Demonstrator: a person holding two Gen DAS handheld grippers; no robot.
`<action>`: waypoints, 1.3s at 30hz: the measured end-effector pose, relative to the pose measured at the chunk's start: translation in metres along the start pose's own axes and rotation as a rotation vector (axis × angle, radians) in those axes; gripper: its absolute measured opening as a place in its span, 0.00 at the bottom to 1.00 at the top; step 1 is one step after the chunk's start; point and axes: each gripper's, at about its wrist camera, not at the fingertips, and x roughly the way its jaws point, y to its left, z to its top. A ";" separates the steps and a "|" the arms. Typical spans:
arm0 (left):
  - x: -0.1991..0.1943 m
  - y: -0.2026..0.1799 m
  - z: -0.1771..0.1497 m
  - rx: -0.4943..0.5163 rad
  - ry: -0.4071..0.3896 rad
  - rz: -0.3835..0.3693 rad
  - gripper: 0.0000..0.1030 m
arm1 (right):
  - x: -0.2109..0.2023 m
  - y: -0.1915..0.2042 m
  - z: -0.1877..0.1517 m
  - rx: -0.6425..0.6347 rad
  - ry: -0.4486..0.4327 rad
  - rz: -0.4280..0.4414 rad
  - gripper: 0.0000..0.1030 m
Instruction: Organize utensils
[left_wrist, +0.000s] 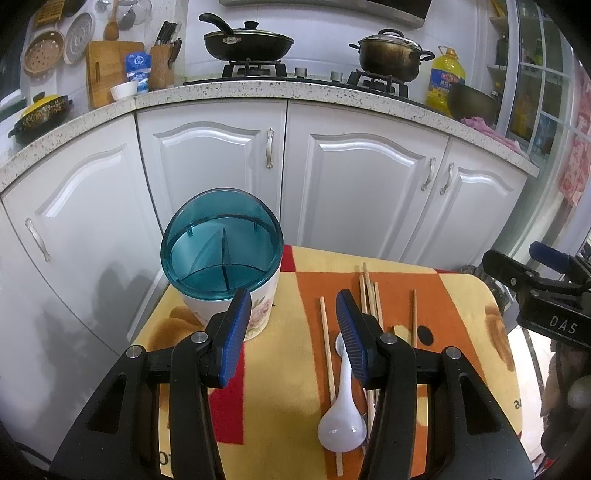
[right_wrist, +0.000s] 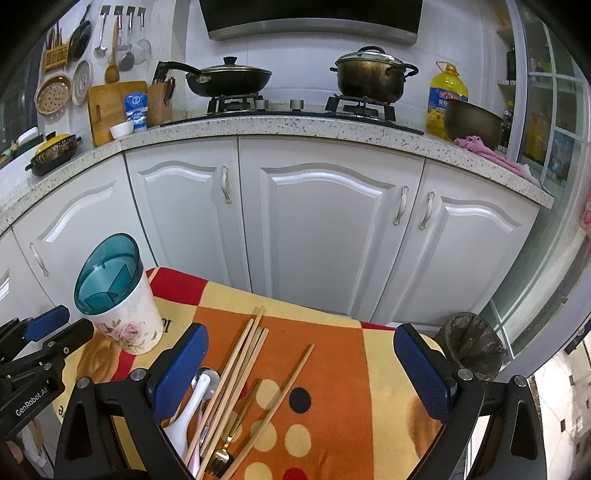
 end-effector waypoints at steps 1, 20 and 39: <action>0.000 0.000 0.000 -0.001 0.000 0.000 0.46 | 0.000 0.000 0.000 -0.001 0.003 -0.001 0.97; -0.001 0.000 0.001 -0.007 -0.004 -0.004 0.46 | 0.002 0.003 -0.002 -0.019 0.017 -0.003 0.97; 0.002 0.002 -0.002 -0.015 0.010 -0.014 0.46 | 0.005 0.004 -0.004 -0.025 0.041 0.000 0.97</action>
